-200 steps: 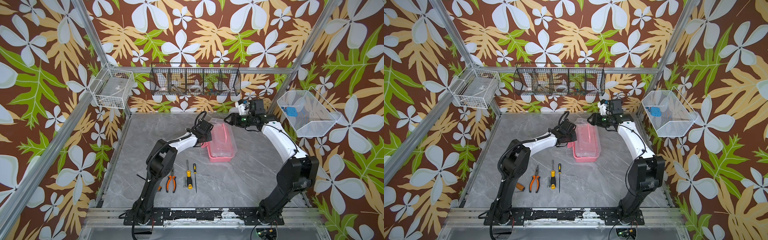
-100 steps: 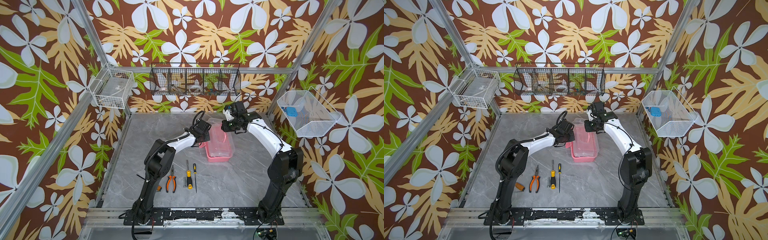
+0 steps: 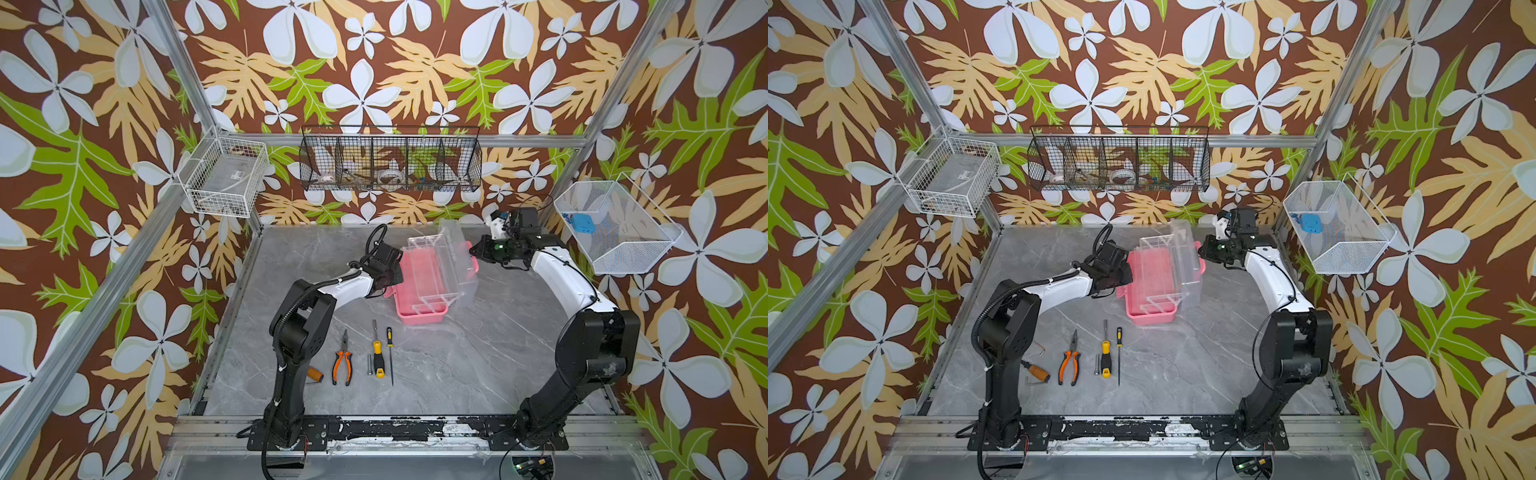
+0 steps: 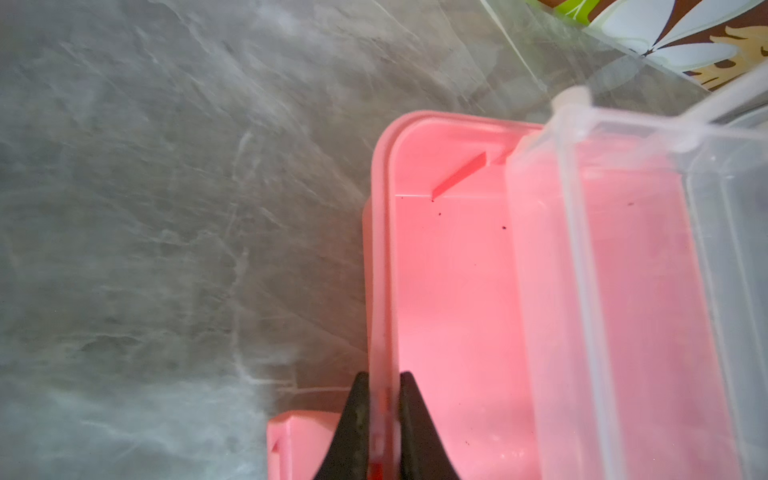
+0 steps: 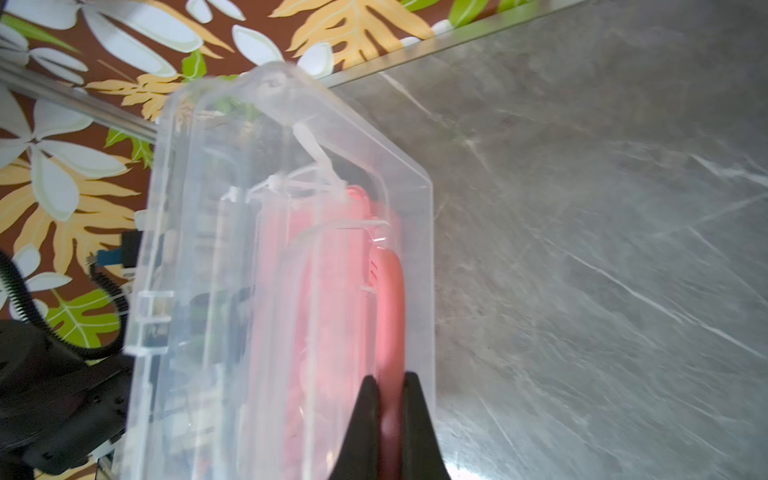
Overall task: Pack the tool kit
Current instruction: 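Swing the clear lid open away from the robot with the right gripper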
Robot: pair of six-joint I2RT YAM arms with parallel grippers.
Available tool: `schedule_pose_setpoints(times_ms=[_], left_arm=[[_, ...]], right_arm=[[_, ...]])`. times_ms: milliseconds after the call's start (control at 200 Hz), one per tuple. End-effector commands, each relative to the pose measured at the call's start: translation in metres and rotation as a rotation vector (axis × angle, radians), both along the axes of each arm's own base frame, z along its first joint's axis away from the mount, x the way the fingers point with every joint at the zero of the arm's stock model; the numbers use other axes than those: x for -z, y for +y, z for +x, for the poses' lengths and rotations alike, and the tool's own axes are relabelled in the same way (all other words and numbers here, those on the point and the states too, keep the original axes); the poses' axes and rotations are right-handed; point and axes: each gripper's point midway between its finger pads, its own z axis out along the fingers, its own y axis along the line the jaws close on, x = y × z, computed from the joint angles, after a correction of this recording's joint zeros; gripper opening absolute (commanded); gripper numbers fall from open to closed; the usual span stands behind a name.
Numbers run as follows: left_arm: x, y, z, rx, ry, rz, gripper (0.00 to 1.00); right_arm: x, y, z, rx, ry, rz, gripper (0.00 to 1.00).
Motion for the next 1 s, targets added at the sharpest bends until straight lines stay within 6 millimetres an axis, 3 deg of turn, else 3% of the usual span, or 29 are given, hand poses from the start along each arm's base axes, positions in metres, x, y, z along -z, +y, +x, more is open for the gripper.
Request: schedule_pose_setpoints(times_ms=[0, 200, 325, 380, 445, 490, 536, 736, 886, 996], left_arm=[[0.044, 0.037, -0.036, -0.001, 0.174, 0.191, 0.12], [0.042, 0.035, -0.034, 0.002, 0.172, 0.182, 0.12], [0.044, 0.035, -0.036, 0.003, 0.179, 0.181, 0.12], [0.044, 0.035, -0.037, 0.003, 0.181, 0.175, 0.12], [0.044, 0.034, -0.038, 0.003, 0.183, 0.166, 0.12], [0.044, 0.034, -0.039, 0.003, 0.184, 0.16, 0.12], [0.044, 0.033, -0.039, 0.003, 0.185, 0.156, 0.12], [0.038, 0.033, -0.036, -0.002, 0.174, 0.152, 0.12], [0.034, 0.03, -0.033, -0.003, 0.168, 0.148, 0.12], [0.034, 0.027, -0.032, 0.001, 0.174, 0.141, 0.12]], right_arm=[[0.006, 0.006, -0.005, -0.024, 0.021, 0.053, 0.0], [0.055, -0.013, -0.019, 0.031, 0.109, -0.007, 0.0], [0.073, -0.031, -0.025, 0.076, 0.141, -0.024, 0.03], [0.076, -0.039, -0.025, 0.098, 0.144, -0.044, 0.1], [0.074, -0.047, -0.025, 0.126, 0.147, -0.067, 0.34], [0.068, -0.051, -0.025, 0.141, 0.138, -0.081, 0.46], [0.059, -0.055, -0.024, 0.155, 0.121, -0.1, 0.51], [-0.001, -0.052, -0.025, 0.169, -0.002, -0.068, 0.57], [-0.051, -0.04, -0.029, 0.142, -0.127, -0.052, 0.52], [-0.067, -0.013, -0.034, 0.057, -0.168, -0.072, 0.32]])
